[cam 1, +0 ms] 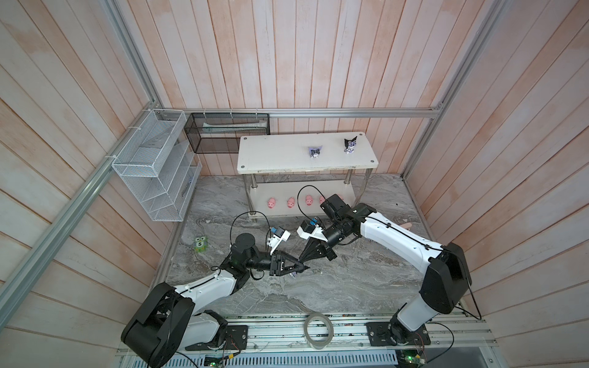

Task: Organize plastic toys on shelves
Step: Pick up the plastic toy from the middle-left of the table.

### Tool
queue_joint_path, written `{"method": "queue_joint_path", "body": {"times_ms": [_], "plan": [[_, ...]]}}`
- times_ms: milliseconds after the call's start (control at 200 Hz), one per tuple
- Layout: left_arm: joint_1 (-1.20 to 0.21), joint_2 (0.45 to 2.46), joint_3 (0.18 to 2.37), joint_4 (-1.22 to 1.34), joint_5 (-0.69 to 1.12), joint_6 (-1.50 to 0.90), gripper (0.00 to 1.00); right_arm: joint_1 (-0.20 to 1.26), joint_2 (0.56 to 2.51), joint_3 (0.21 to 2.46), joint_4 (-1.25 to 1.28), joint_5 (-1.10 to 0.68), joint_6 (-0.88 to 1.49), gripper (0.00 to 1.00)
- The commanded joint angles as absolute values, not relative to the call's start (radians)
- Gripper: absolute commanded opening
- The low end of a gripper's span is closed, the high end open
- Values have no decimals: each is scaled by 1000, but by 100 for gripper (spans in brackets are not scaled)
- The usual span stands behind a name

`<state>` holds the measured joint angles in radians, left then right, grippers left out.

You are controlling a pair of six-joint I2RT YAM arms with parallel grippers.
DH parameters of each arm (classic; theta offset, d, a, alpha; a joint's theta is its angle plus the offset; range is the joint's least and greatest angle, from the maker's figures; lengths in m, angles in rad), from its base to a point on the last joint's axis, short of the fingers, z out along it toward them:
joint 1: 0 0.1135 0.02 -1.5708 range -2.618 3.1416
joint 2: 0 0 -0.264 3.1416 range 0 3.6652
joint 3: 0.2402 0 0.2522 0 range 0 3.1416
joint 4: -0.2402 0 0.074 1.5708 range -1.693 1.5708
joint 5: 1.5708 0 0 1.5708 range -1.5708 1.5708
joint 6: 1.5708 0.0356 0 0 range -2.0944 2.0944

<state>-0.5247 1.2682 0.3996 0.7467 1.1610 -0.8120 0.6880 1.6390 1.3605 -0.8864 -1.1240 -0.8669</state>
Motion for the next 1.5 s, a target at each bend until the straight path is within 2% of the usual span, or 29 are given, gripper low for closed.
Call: {"method": "queue_joint_path", "body": {"times_ms": [0, 560, 1090, 1245, 1495], "plan": [[-542, 1275, 422, 747, 1205, -779, 21, 666, 1666, 1407, -870, -1099, -872, 0], [-542, 1273, 431, 696, 1131, -734, 0, 642, 1654, 1384, -762, -1048, -738, 0], [-535, 1301, 490, 480, 937, -585, 0, 598, 1657, 1330, -558, -955, -504, 0], [-534, 1336, 496, 476, 877, -566, 0, 586, 1672, 1318, -514, -940, -455, 6], [-534, 1400, 510, 485, 851, -548, 0, 569, 1683, 1297, -470, -930, -411, 6]]}}
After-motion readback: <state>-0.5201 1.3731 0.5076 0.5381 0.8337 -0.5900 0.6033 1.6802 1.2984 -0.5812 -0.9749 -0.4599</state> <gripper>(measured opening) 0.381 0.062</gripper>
